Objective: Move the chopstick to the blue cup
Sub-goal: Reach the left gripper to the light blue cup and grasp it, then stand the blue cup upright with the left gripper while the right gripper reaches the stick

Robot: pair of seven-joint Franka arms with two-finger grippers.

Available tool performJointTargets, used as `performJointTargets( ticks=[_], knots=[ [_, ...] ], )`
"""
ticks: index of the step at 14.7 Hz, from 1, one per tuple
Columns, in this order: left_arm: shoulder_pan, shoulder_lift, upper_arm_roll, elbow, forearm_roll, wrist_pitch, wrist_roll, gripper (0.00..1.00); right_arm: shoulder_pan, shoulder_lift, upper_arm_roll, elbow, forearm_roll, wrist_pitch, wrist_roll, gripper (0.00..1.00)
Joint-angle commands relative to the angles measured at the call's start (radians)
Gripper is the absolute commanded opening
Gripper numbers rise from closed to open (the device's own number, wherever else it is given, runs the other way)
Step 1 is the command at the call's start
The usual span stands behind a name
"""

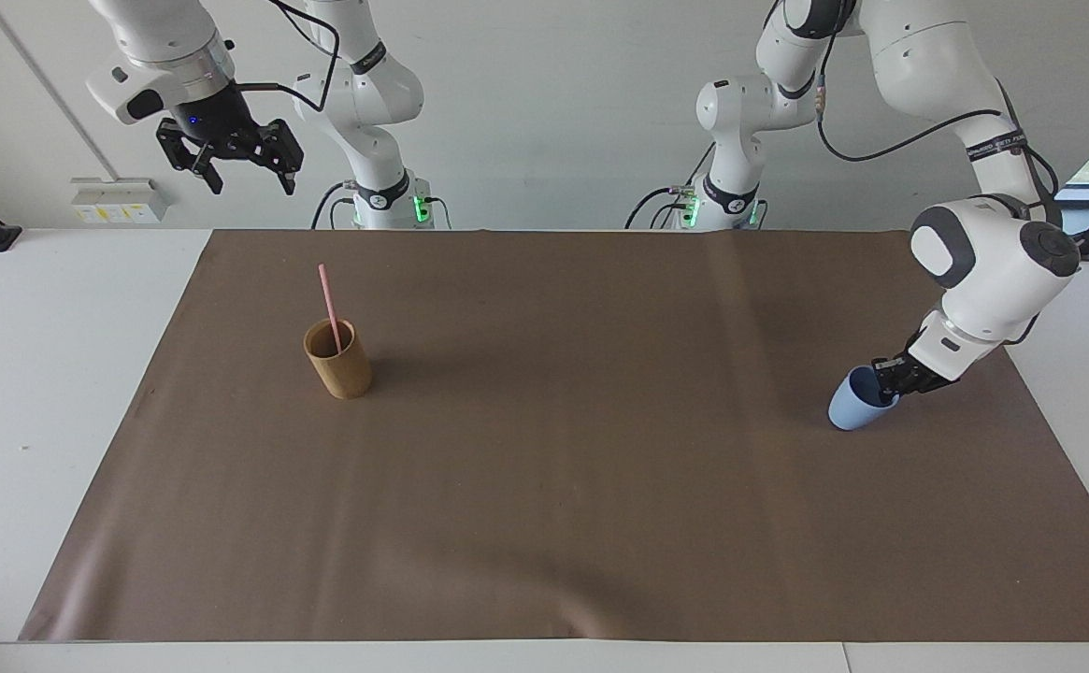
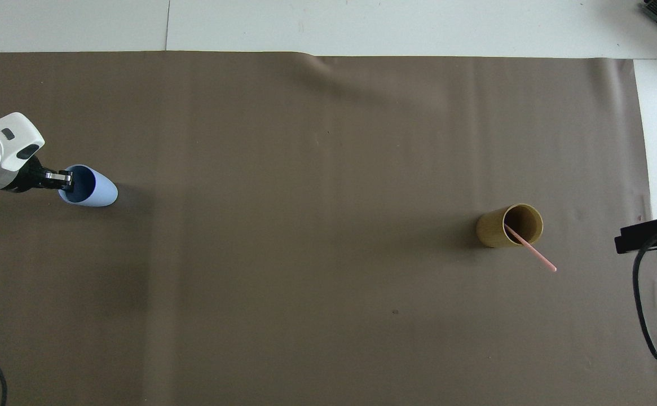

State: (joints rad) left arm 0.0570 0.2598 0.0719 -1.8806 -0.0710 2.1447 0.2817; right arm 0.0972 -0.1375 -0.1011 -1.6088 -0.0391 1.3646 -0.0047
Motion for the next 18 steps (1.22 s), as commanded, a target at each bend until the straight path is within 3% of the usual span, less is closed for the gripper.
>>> performJointTargets(
  ticks=[1, 5, 11, 15, 18],
  knots=[
    [-0.009, -0.034, -0.004, 0.014, -0.009, -0.031, -0.018, 0.0, -0.011, -0.028, 0.004, -0.034, 0.001, 0.001, -0.023, 1.0],
    [-0.091, -0.074, -0.006, 0.015, -0.009, -0.121, -0.093, 0.0, -0.011, -0.03, 0.004, -0.036, 0.001, 0.001, -0.023, 1.0],
    [-0.339, -0.099, -0.009, -0.017, -0.009, -0.108, -0.381, 0.0, -0.013, -0.03, 0.004, -0.061, 0.002, 0.01, -0.029, 1.0],
    [-0.518, -0.119, -0.009, -0.043, -0.009, -0.071, -0.557, 0.0, 0.001, -0.085, 0.006, -0.284, 0.004, 0.216, -0.031, 1.0],
    [-0.646, -0.119, -0.009, -0.054, -0.009, -0.014, -0.705, 0.0, 0.006, -0.079, 0.011, -0.414, 0.004, 0.344, -0.029, 1.0]
  ],
)
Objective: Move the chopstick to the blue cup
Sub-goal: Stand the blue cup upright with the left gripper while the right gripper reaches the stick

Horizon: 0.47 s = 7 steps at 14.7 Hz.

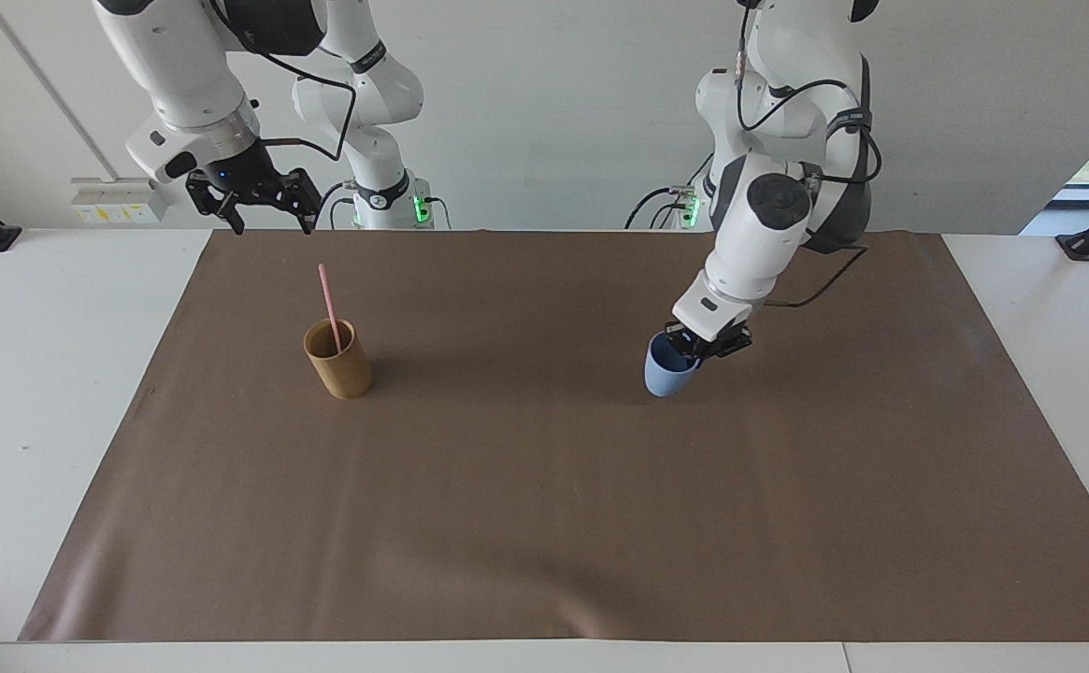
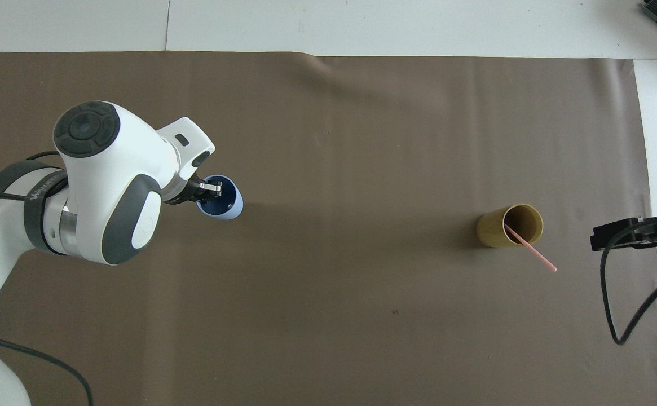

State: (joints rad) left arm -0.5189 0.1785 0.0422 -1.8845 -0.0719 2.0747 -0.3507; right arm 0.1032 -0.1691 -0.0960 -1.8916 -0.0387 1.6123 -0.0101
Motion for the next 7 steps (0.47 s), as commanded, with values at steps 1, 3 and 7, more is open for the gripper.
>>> performJointTargets(
  ticks=[1, 3, 7],
  knots=[
    [-0.108, -0.031, 0.021, -0.05, -0.008, 0.071, -0.095, 0.0, 0.0, -0.047, 0.005, -0.185, 0.003, 0.159, -0.025, 1.0],
    [-0.16, -0.019, 0.021, -0.05, -0.008, 0.099, -0.152, 0.0, 0.0, -0.04, 0.007, -0.236, 0.026, 0.221, -0.022, 1.0],
    [-0.203, -0.002, 0.019, -0.08, -0.008, 0.146, -0.172, 0.0, 0.035, 0.01, 0.007, -0.277, 0.052, 0.3, -0.017, 1.0]
  ],
)
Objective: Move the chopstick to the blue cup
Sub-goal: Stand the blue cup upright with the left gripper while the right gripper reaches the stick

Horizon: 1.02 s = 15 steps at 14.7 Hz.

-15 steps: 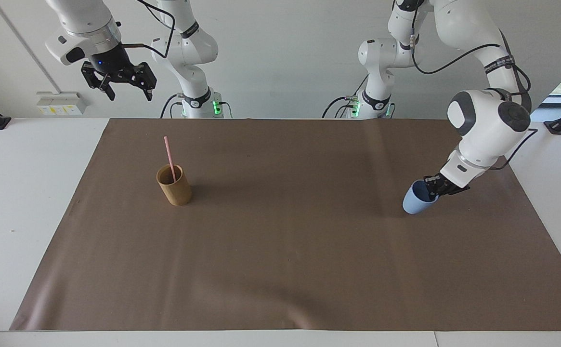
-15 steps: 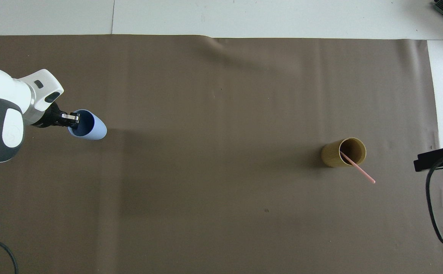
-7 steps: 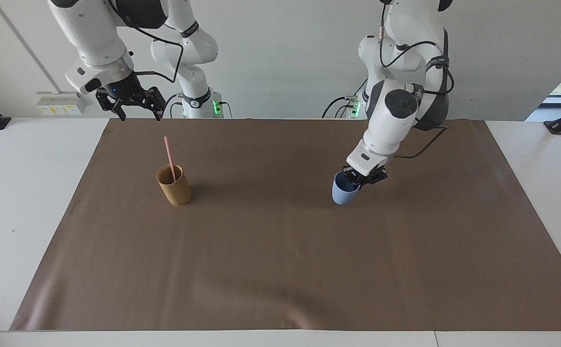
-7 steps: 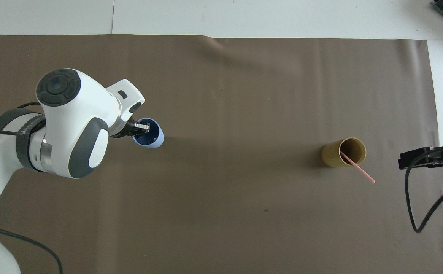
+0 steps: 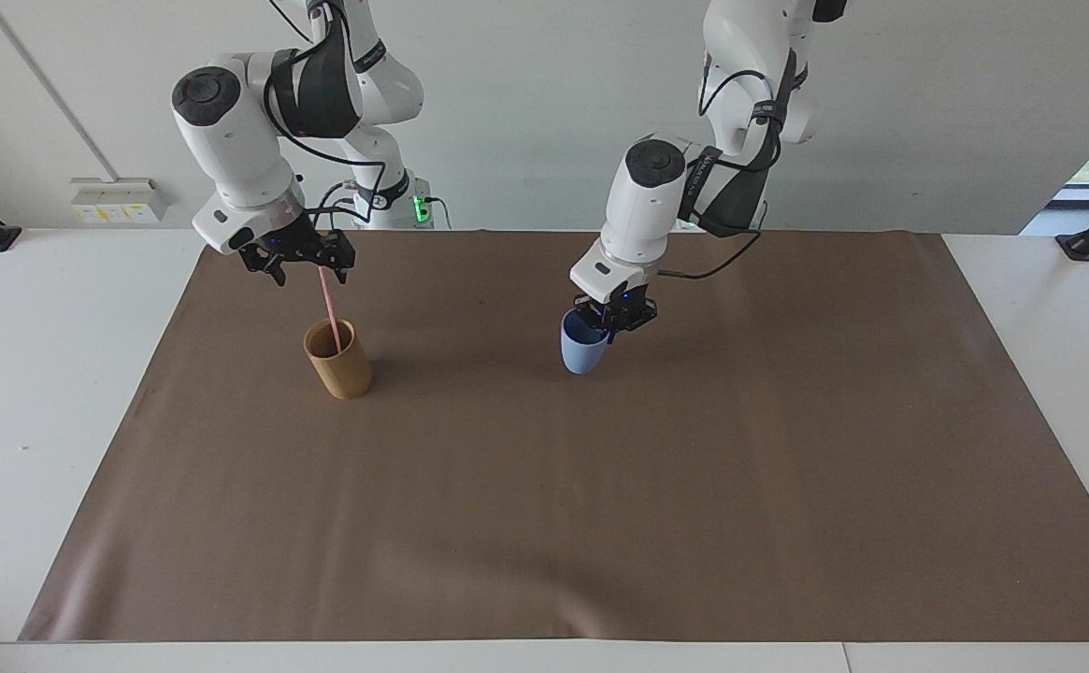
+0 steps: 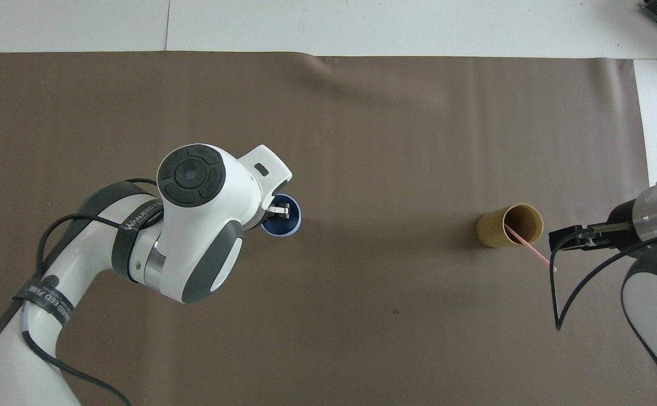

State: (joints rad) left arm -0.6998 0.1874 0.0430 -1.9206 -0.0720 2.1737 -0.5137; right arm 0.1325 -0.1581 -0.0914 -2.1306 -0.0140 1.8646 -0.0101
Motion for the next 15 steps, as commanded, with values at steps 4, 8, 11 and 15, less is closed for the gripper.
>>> performJointTargets(
  ticks=[4, 8, 11, 15],
  knots=[
    [-0.052, 0.001, 0.018, -0.072, -0.008, 0.086, -0.035, 0.0, -0.007, -0.003, 0.001, -0.055, 0.028, 0.047, -0.053, 1.0],
    [-0.064, 0.001, 0.018, -0.087, -0.008, 0.09, -0.037, 0.0, -0.007, -0.001, 0.001, -0.054, 0.028, 0.044, -0.053, 1.0],
    [-0.064, 0.003, 0.018, -0.087, -0.008, 0.09, -0.025, 0.01, -0.02, -0.001, -0.001, -0.054, 0.028, 0.042, -0.06, 1.0],
    [-0.075, 0.003, 0.009, -0.077, -0.009, 0.09, -0.035, 0.39, -0.021, -0.001, -0.001, -0.055, 0.028, 0.042, -0.059, 1.0]
  ],
)
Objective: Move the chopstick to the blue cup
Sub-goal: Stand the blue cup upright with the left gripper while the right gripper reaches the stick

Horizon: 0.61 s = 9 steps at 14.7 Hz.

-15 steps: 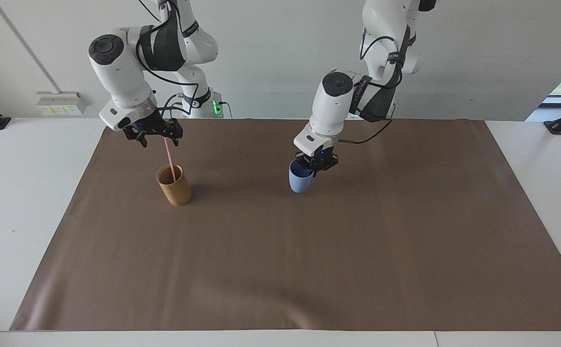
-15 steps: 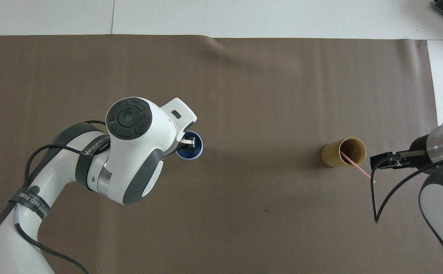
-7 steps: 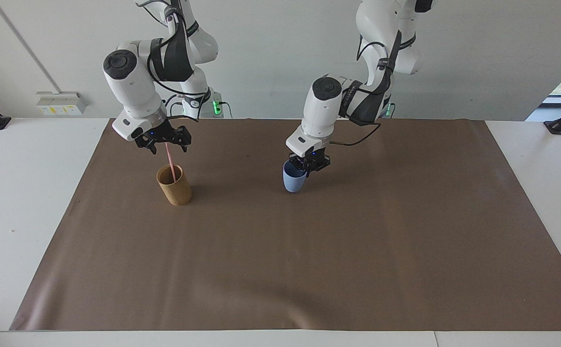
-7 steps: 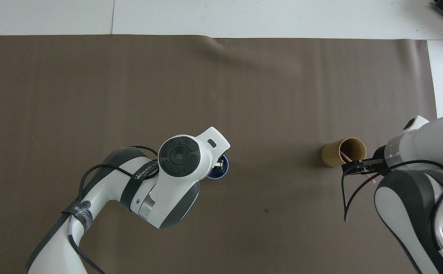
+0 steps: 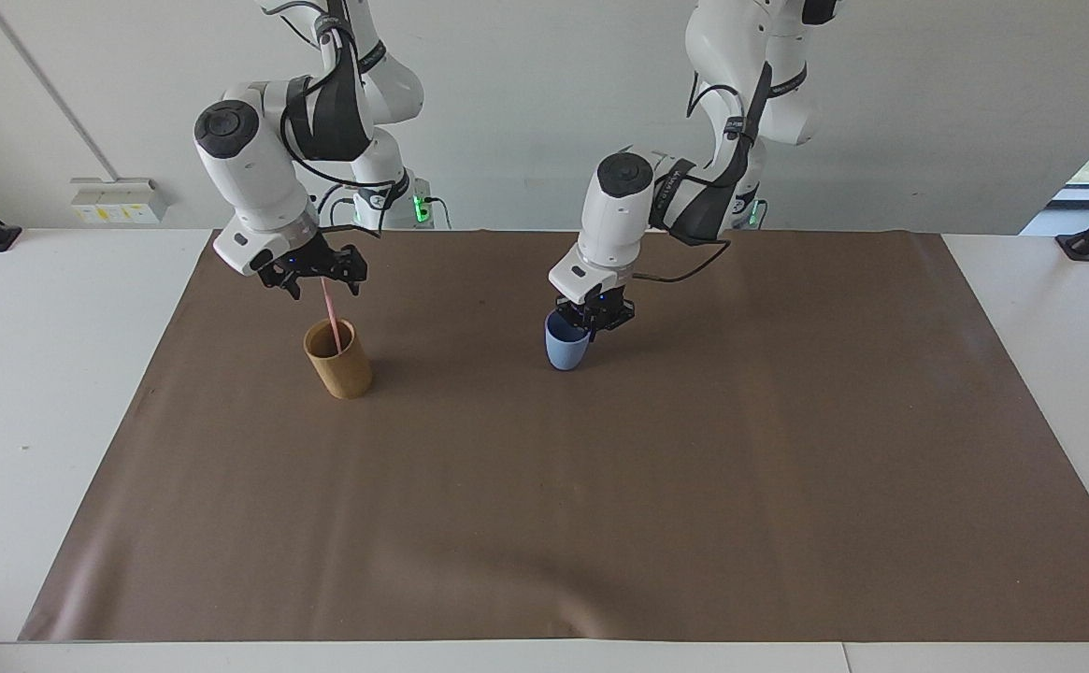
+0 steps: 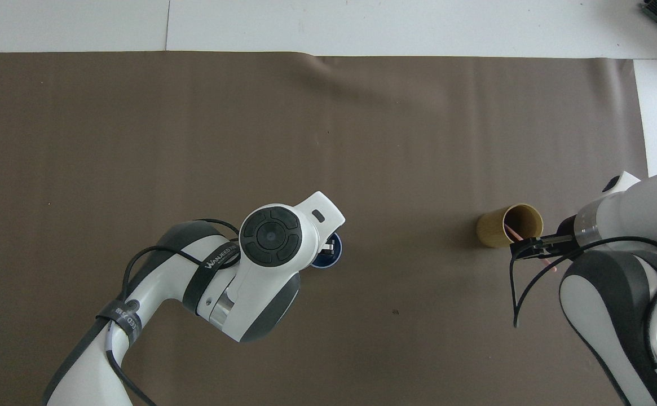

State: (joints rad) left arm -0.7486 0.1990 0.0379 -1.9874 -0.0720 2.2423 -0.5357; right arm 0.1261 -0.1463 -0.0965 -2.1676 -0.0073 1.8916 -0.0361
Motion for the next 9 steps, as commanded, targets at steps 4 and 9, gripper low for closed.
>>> performJointTargets(
  ticks=[4, 9],
  knots=[
    [-0.023, -0.015, 0.016, 0.028, -0.008, 0.008, -0.001, 1.0, -0.014, -0.013, 0.004, -0.018, 0.021, 0.015, -0.033, 1.0],
    [0.044, -0.122, 0.03, 0.068, -0.005, -0.05, 0.006, 1.0, -0.014, -0.013, 0.004, -0.018, 0.021, 0.015, -0.034, 0.92]
  ],
)
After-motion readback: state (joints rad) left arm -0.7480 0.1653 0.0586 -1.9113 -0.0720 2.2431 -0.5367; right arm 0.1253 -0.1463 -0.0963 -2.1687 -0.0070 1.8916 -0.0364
